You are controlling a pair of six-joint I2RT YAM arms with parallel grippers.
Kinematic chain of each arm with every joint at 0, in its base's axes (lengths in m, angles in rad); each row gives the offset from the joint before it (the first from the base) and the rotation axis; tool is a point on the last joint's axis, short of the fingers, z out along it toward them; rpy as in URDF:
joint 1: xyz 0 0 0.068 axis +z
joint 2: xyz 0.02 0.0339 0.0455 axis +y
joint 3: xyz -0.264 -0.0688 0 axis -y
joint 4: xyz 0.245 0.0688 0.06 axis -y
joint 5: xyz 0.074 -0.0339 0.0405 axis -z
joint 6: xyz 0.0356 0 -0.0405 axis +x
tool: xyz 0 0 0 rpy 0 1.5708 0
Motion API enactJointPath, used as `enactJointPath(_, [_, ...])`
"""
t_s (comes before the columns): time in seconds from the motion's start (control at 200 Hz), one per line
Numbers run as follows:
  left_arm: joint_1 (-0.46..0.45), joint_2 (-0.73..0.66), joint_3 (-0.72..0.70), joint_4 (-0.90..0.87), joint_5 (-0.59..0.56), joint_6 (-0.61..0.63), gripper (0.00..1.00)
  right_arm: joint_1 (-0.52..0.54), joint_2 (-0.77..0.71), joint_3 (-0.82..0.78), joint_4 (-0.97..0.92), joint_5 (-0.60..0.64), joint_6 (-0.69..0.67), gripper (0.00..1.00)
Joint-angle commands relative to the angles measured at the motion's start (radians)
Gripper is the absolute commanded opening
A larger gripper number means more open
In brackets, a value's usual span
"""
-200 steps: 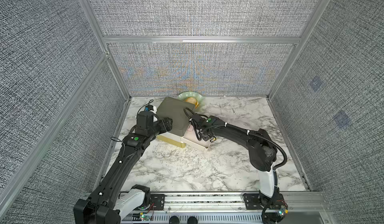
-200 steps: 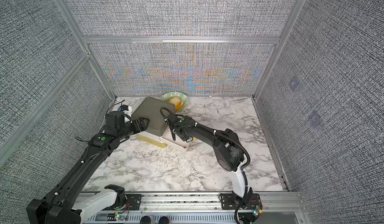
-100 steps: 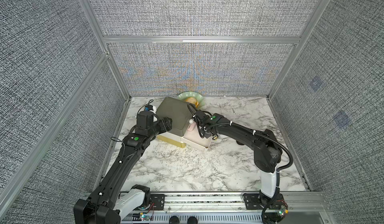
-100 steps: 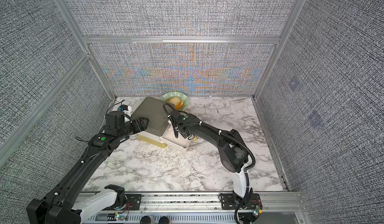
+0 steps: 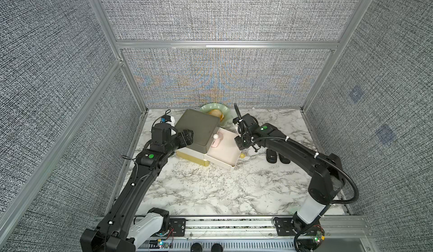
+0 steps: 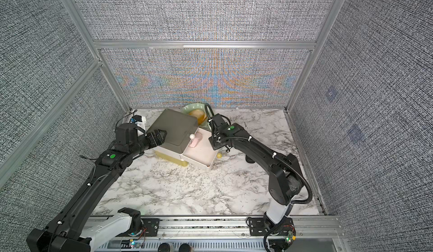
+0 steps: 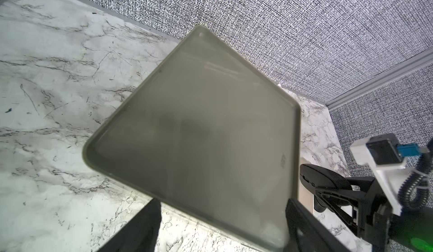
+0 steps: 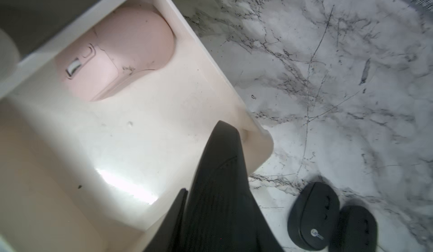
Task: Take the mice out of the drawer
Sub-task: Pick up the mouse from the drawer.
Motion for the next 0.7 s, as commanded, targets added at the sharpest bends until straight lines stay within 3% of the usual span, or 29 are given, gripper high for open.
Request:
enactJointPath(0.0, [0.0,-0.01,0.02,-0.028,-0.006,0.016,0.85,-0.061,-0.069,-0.058,0.097,-0.234,0.101,0.31])
enactJointPath(0.27, [-0.002,-0.009,0.058,-0.061,0.038,0.017,0.83,-0.279,-0.277,-0.303,0.328,-0.601,0.32,0.31])
enactJointPath(0.5, [-0.043,0.004,0.065,-0.056,0.038,0.015,0.83,-0.425,-0.459,-0.59,0.562,-0.7,0.519,0.31])
enactJointPath(0.63, [-0.074,0.018,0.074,-0.05,0.03,0.006,0.82,-0.461,-0.497,-0.71,0.619,-0.675,0.591,0.31])
enactJointPath(0.695, [-0.096,0.023,0.074,-0.041,0.013,0.002,0.82,-0.46,-0.5,-0.802,0.738,-0.648,0.667,0.31])
